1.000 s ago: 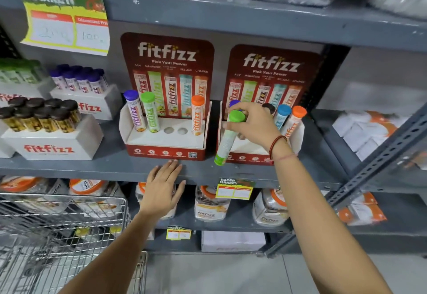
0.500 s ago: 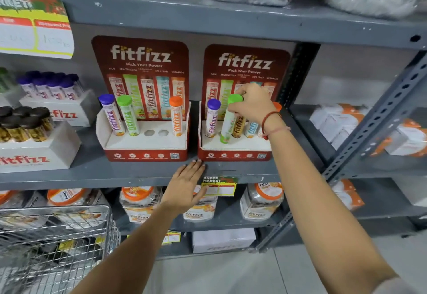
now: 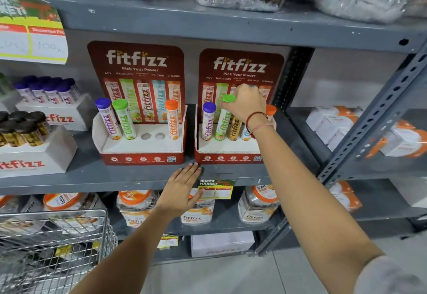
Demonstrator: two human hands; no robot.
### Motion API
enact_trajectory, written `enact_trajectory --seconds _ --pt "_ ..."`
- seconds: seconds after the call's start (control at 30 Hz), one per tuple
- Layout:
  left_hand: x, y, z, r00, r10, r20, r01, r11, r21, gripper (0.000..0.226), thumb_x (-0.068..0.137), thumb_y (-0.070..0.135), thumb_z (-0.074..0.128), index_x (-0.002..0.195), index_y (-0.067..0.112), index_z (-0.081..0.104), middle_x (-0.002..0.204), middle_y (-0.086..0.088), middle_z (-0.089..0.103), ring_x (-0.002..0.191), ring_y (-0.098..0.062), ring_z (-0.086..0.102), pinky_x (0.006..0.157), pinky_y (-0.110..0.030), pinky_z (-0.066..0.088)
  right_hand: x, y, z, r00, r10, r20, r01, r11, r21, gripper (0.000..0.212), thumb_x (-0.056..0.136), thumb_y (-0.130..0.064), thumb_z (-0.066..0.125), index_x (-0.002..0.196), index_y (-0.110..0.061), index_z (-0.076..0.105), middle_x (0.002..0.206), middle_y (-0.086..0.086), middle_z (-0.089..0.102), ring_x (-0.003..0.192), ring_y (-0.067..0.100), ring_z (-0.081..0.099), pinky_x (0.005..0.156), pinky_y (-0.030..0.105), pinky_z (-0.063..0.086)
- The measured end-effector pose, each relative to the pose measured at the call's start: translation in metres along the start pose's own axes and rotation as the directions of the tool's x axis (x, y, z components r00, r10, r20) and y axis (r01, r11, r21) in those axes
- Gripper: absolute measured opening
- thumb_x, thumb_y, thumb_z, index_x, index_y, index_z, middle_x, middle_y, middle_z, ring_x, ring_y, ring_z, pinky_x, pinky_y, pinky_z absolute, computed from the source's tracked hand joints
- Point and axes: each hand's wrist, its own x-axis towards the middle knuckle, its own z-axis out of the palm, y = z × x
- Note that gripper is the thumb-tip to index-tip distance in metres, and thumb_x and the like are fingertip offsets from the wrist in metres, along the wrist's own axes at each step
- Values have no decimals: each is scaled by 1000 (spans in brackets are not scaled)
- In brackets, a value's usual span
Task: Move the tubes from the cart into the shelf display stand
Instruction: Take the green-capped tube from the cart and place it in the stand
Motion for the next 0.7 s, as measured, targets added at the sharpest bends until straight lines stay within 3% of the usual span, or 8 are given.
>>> enact_trajectory --seconds 0.07,0.13,0.2,0.3,0.57,0.7 --pt "0 0 0 1000 0 -3 0 1000 -5 64 91 52 29 143 16 23 153 -6 24 142 -19 17 114 -35 3 -1 -2 1 1000 0 17 1 1000 -22 36 72 -45 70 71 -18 47 89 9 60 93 30 63 63 31 43" --pt "-1 0 -1 1000 4 -4 -4 1000 -9 64 91 51 30 143 15 23 153 -7 25 142 -20 18 115 -36 4 -4 -2 2 998 -24 53 28 998 -60 41 71 -46 72 67 -16 46 92 9 55 105 32 56 77 37 49" --pt "-1 0 -1 1000 8 3 -8 1000 -7 63 92 50 31 143 15 22 153 -7 24 142 -20 17 115 -37 6 -5 -1 5 997 -53 62 59 992 -110 42 71 -48 72 63 -15 47 101 10 56 115 32 48 90 40 46" --pt "0 0 -1 1000 7 9 -7 1000 -7 62 93 49 32 143 16 21 154 -7 22 142 -19 16 116 -38 7 -4 2 11 997 -75 30 78 986 -146 49 72 -50 71 92 -6 65 116 14 55 119 32 41 98 43 41" --pt "1 2 -8 999 -11 49 12 1000 -27 59 95 46 35 144 17 20 154 -5 22 142 -18 15 117 -37 9 -7 4 14 998 -52 32 56 988 -140 51 75 -52 67 100 -8 64 120 13 55 122 32 40 100 46 39" --pt "0 3 -32 998 -61 -13 58 987 -149 49 95 39 40 139 19 32 144 -7 43 131 -24 39 107 -40 32 -22 1 19 990 -55 -133 52 998 -28 47 78 -47 67 108 -11 63 118 10 58 117 28 44 96 42 40"
